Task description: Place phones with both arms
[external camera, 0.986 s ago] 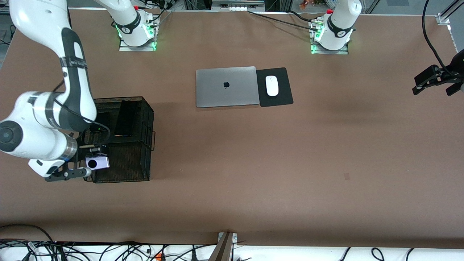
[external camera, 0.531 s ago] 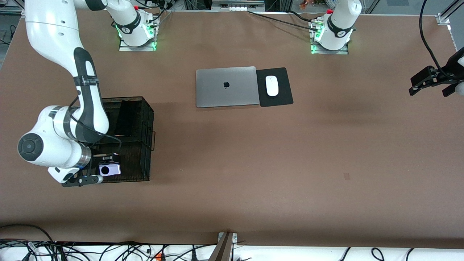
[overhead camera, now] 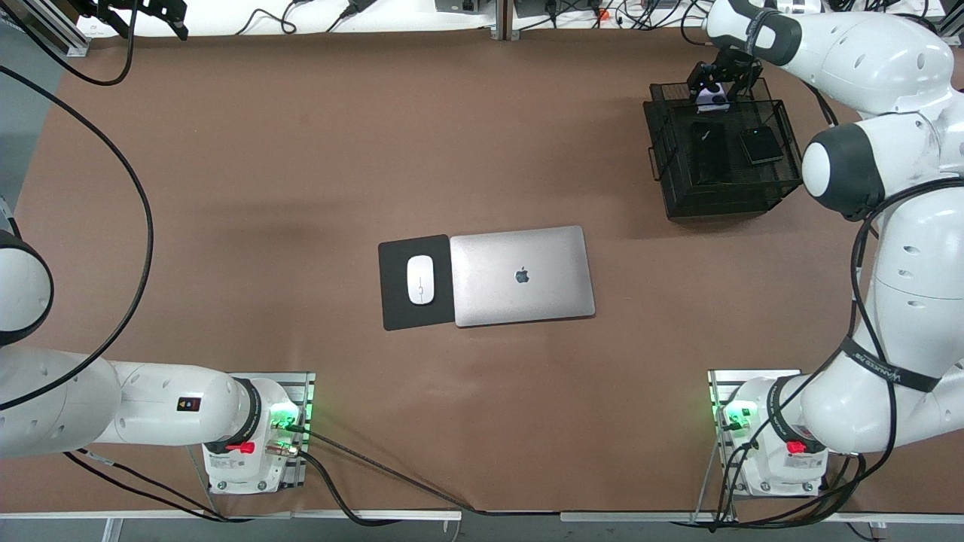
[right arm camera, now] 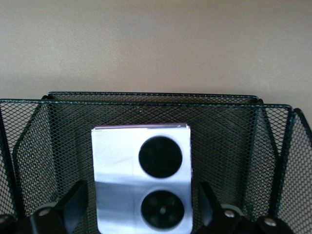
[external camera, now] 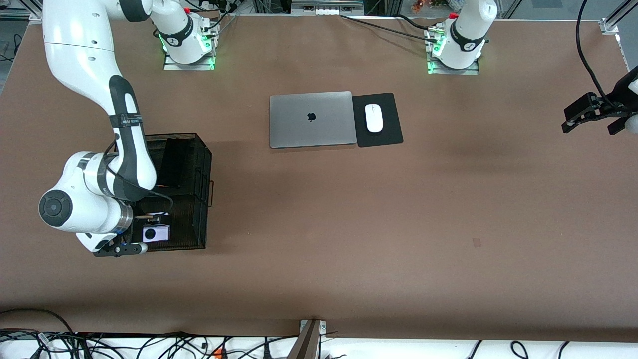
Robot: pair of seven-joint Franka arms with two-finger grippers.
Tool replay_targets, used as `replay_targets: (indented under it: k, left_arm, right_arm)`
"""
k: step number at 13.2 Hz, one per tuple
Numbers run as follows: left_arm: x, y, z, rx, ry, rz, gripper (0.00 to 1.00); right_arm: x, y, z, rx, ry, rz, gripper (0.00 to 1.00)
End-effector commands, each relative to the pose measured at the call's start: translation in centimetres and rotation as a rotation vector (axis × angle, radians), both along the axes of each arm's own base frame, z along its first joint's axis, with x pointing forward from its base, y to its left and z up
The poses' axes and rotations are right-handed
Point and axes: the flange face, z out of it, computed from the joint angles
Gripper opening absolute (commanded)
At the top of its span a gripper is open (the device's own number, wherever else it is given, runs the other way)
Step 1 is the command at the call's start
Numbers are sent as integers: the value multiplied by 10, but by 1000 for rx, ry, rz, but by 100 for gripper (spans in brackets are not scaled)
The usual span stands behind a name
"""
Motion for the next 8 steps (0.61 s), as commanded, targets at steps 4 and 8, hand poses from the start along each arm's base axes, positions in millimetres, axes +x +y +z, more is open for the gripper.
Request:
replay_targets:
  k: [4,8]
  left_arm:
    - [4,-3,3,-10,-9,0,100]
    - [4,-3,3,-9,-9,0,100]
  right_arm:
    - [6,3,51,29,-10,0,100]
    - [-20,4,139,38,43,11,100]
